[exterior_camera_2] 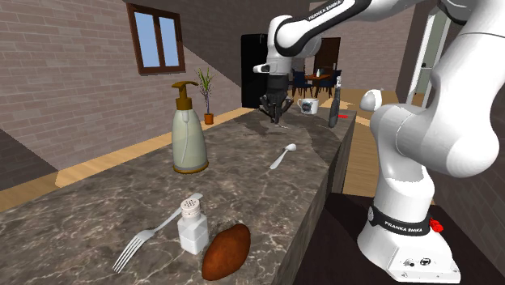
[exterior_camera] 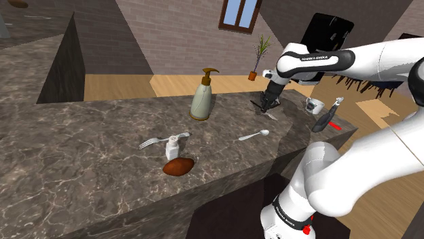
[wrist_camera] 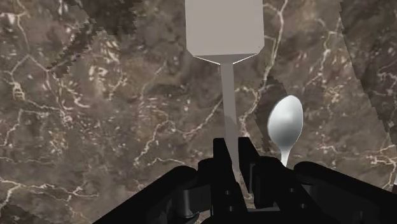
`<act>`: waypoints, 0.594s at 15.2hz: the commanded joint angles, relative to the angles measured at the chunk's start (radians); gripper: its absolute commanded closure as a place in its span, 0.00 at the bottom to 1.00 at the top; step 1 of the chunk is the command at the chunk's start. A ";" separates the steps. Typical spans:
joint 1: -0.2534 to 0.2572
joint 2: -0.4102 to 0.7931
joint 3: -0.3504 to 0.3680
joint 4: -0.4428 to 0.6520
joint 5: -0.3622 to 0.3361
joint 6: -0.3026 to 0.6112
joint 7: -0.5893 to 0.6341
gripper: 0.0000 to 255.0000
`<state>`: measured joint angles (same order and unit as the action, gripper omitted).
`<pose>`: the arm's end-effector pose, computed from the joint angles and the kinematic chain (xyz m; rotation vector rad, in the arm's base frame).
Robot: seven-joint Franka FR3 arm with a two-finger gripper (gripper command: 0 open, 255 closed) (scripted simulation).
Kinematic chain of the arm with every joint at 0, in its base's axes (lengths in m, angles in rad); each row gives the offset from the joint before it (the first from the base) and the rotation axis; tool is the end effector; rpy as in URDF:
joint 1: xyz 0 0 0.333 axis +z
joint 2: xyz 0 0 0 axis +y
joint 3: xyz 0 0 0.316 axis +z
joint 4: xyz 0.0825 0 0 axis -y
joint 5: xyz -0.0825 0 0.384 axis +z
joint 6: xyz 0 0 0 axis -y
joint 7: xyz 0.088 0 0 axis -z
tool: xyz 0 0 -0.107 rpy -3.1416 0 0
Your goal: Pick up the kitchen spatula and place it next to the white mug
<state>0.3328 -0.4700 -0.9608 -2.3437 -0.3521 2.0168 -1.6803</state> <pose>0.3485 -0.2963 0.4286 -2.4961 -1.8405 -0.0829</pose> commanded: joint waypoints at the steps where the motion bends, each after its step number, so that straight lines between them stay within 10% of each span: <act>1: -0.002 -0.007 0.012 0.021 0.003 -0.028 0.002 1.00; 9: -0.012 -0.038 0.064 0.101 0.011 -0.141 0.011 1.00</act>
<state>0.3226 -0.5024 -0.9058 -2.2543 -0.3423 1.8938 -1.6711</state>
